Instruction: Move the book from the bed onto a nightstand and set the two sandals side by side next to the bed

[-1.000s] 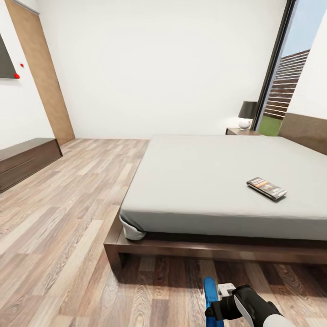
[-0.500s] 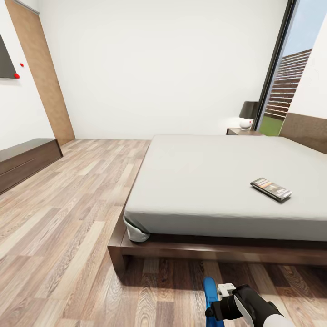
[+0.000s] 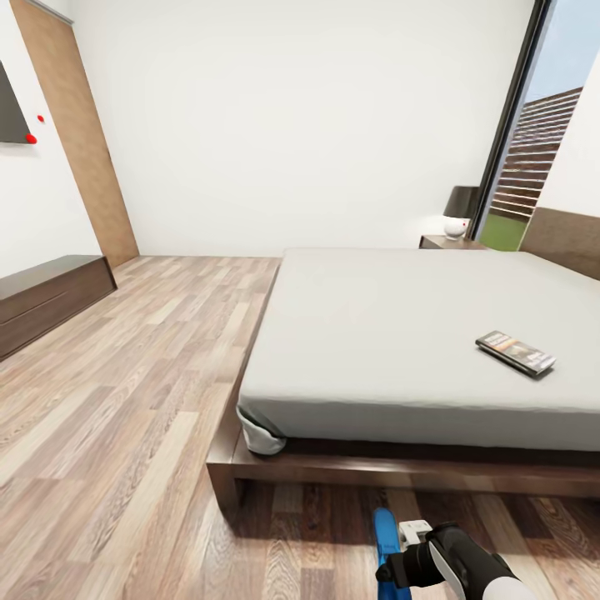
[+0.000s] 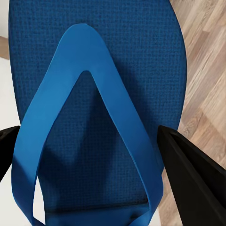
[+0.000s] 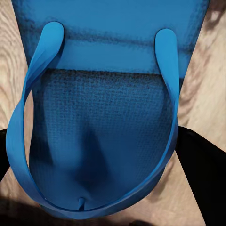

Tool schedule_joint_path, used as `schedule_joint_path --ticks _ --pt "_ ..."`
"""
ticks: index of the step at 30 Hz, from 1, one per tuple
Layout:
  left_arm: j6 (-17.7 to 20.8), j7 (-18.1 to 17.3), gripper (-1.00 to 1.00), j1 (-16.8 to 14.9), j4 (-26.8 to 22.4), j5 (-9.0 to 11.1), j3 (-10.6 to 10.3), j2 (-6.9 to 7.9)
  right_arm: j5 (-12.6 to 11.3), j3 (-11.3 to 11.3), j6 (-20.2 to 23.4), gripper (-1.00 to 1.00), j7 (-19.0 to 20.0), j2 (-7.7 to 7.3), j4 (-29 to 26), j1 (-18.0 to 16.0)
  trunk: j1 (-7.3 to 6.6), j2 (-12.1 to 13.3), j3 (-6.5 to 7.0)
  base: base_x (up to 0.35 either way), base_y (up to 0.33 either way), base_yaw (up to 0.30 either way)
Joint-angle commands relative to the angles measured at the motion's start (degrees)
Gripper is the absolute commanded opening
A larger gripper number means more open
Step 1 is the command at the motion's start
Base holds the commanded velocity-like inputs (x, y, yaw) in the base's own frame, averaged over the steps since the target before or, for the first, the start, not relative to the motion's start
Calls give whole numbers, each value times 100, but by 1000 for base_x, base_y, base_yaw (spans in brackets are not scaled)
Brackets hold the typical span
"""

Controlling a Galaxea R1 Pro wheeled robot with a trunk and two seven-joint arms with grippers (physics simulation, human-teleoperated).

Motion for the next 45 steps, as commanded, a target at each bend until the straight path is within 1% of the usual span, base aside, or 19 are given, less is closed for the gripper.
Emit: schedule_joint_path --ticks 1,7,17,20,24,26,27,32,42,45 --pt "-31 3 -100 -1 -6 21 14 -1 43 34 17 -100 35 -5 -12 -1 -1 -2 -5 31 37 0" --pt "-32 14 -100 1 -6 21 8 -1 56 34 31 -100 -3 17 -5 -1 -1 -2 -5 49 74 0" --pt "-40 40 -100 22 -6 21 7 6 46 33 40 -100 -15 4 -8 -4 -1 -2 -5 6 9 0" --pt "-41 41 -100 64 -6 26 12 11 49 34 88 -100 -31 13 -10 -6 7 -6 -72 0 0 0" --pt "-41 35 -100 89 -11 29 14 137 60 34 354 -100 -46 20 -18 -9 17 -11 -160 0 0 0" --pt "-41 30 -100 92 -10 29 14 188 57 34 399 -100 -36 2 -23 -11 22 -14 -205 0 0 0" --pt "-41 29 -100 94 -8 30 14 208 56 34 415 -100 -35 -5 -25 -17 22 -14 -205 0 0 0" --pt "-41 29 -100 95 -13 30 14 239 54 34 437 -100 -53 7 -58 -26 22 -14 -205 0 0 0" --pt "-34 22 -100 96 -14 30 22 251 83 42 445 -100 -39 4 -168 -114 48 -28 -426 0 0 0" --pt "-40 16 -100 96 -14 30 18 345 85 40 448 -100 -51 5 -175 -160 56 -32 -493 0 0 0"
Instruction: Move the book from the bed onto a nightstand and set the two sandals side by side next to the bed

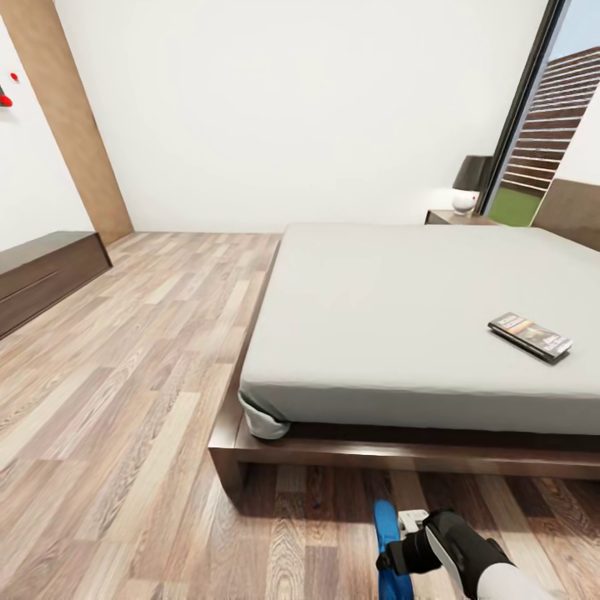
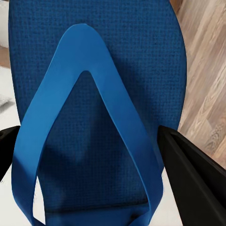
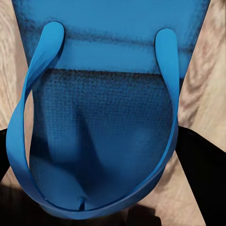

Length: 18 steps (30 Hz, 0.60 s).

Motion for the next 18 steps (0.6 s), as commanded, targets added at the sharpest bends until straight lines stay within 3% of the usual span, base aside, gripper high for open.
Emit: schedule_joint_path --ticks 1,8,18 --pt "-33 2 -100 0 -6 23 14 23 48 37 15 -100 39 -3 -10 -22 1 -4 -28 0 0 0" --pt "-69 -1 -100 0 -6 28 11 202 25 31 26 -100 28 -15 -6 -180 14 -10 -139 0 0 0" --pt "-60 -2 -100 0 -6 30 18 246 14 14 28 -100 -120 -42 2 -275 40 -24 -360 0 0 0"
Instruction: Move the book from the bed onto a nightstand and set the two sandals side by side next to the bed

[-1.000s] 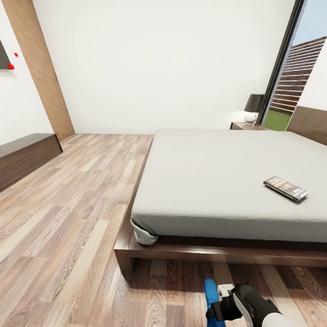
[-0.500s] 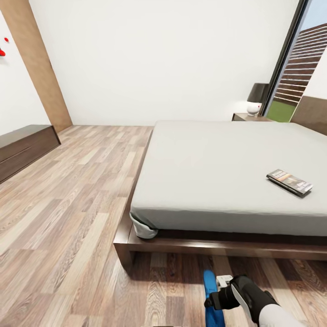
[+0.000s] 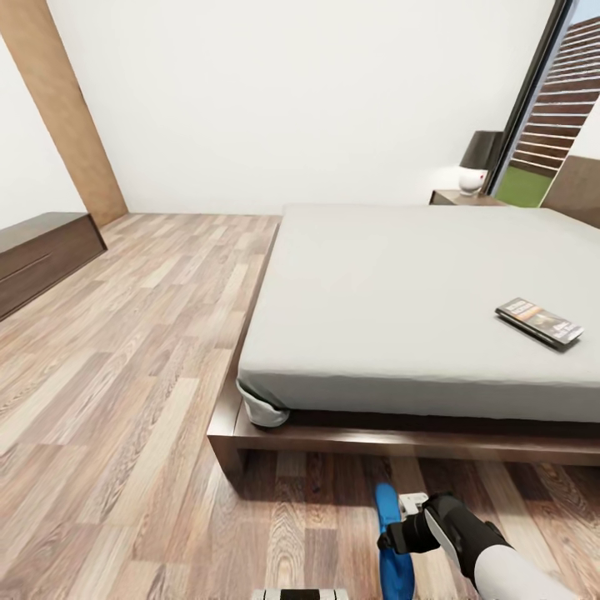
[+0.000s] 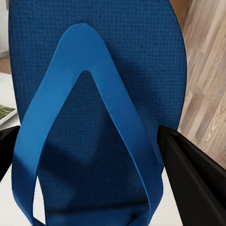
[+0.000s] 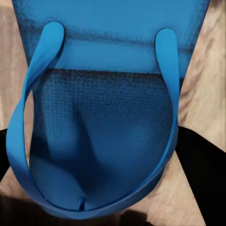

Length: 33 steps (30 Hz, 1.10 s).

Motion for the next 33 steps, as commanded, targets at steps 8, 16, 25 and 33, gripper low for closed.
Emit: schedule_joint_path --ticks 8,16,25,33 --pt "-33 4 -100 -1 -5 23 8 51 33 22 17 -100 -19 -15 -10 -43 14 -10 -138 0 0 0" --pt "-18 -4 -100 -1 -5 16 3 75 32 16 17 -100 -37 -21 8 -132 14 -10 -138 7 17 0" --pt "-7 -4 -100 -1 -5 17 6 77 29 16 17 -100 -184 -19 34 -148 14 -10 -138 35 116 0" --pt "-3 -5 -100 -1 -5 15 5 77 24 16 17 -100 -294 -18 47 -149 14 -10 -138 2 141 0"
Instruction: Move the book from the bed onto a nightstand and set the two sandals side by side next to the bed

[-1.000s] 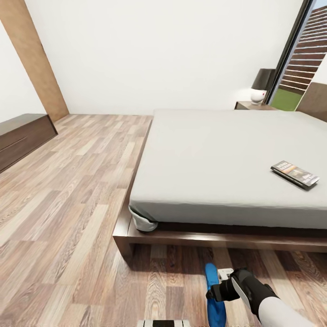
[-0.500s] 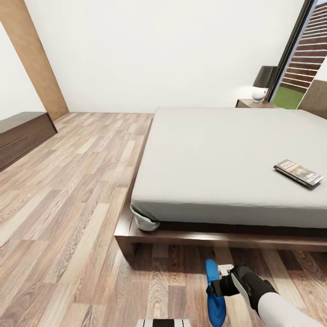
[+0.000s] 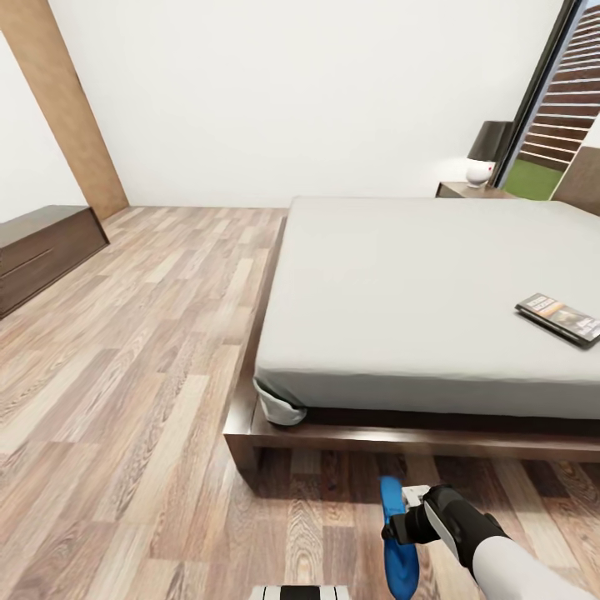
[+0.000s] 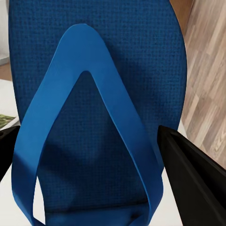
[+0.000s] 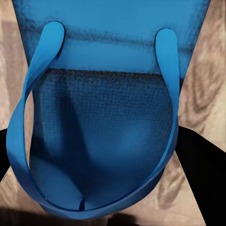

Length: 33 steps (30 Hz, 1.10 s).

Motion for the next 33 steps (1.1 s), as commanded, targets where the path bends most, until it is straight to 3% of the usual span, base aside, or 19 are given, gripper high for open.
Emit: schedule_joint_path --ticks 1,19,25,33 --pt "-31 0 -100 -1 -5 22 13 -1 42 38 21 -100 37 -6 -11 -1 -1 -2 -5 0 177 0" --pt "-29 2 -100 -1 -4 22 13 7 47 38 168 -100 7 -12 -3 -1 -1 -2 -5 0 77 0" --pt "-27 0 -100 -1 0 22 13 8 43 37 170 -100 -177 -5 -7 -1 -1 -2 -5 29 89 0" --pt "-23 0 -100 -1 4 22 13 8 49 -217 178 -100 -253 -4 -5 -2 -1 -2 -5 78 142 0"
